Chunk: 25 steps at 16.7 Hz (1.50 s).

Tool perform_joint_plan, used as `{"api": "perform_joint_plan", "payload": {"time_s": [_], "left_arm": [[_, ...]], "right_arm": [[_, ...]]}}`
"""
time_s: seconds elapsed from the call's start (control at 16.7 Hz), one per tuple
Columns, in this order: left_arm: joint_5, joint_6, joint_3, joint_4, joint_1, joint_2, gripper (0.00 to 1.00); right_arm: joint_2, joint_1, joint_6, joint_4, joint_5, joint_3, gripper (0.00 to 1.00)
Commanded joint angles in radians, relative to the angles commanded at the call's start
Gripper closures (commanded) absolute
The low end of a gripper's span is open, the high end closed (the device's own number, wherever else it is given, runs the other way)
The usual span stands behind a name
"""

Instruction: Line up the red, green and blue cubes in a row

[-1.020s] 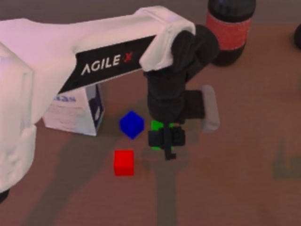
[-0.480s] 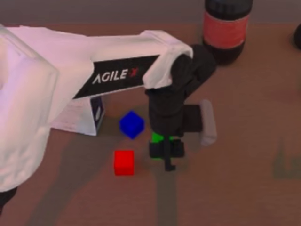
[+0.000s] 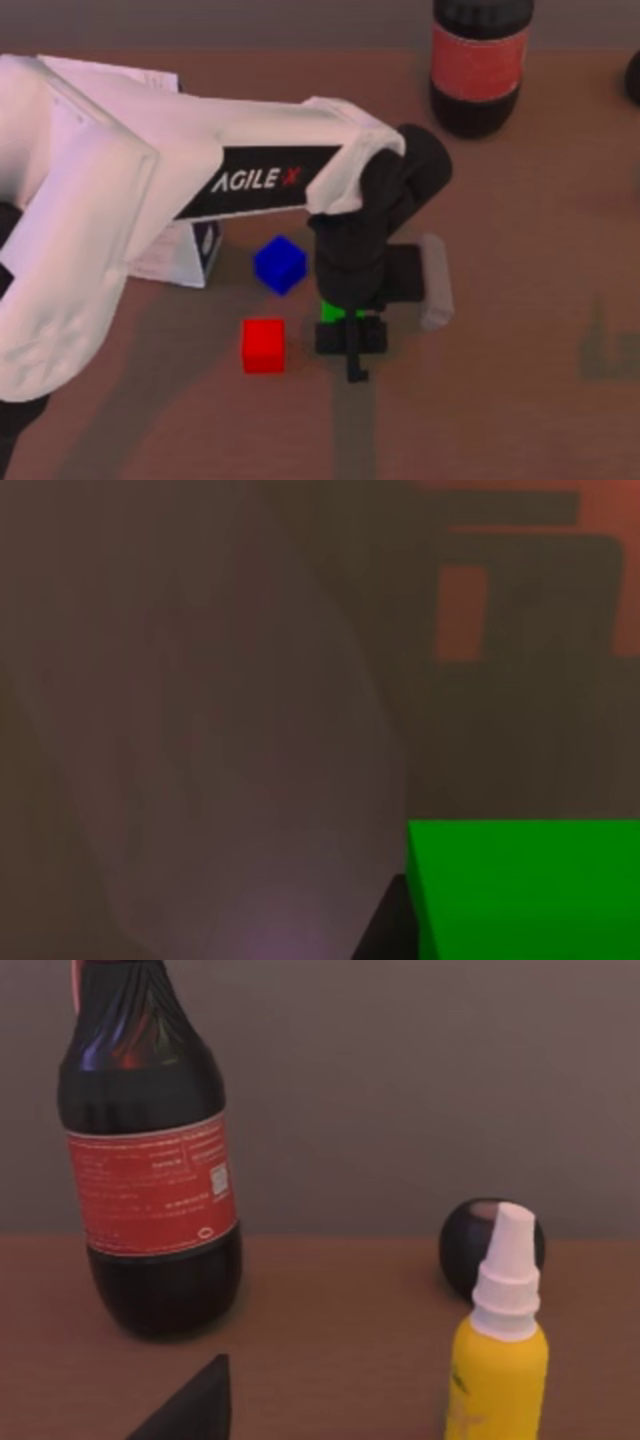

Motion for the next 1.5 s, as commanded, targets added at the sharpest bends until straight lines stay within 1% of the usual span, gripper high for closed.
{"api": "perform_joint_plan", "payload": {"time_s": [0.78, 0.84, 1.38, 1.5], "left_arm": [[0.0, 0.0, 0.0, 0.0, 0.0, 0.0, 0.02], [0.0, 0.0, 0.0, 0.0, 0.0, 0.0, 0.0], [0.0, 0.0, 0.003, -0.003, 0.0, -0.002, 0.0], [-0.001, 0.001, 0.026, -0.036, 0.002, -0.015, 0.0]], "right_arm": [[0.0, 0.0, 0.0, 0.0, 0.0, 0.0, 0.0], [0.0, 0.0, 0.0, 0.0, 0.0, 0.0, 0.0], [0.0, 0.0, 0.0, 0.0, 0.0, 0.0, 0.0], [0.0, 0.0, 0.0, 0.0, 0.0, 0.0, 0.0]]}}
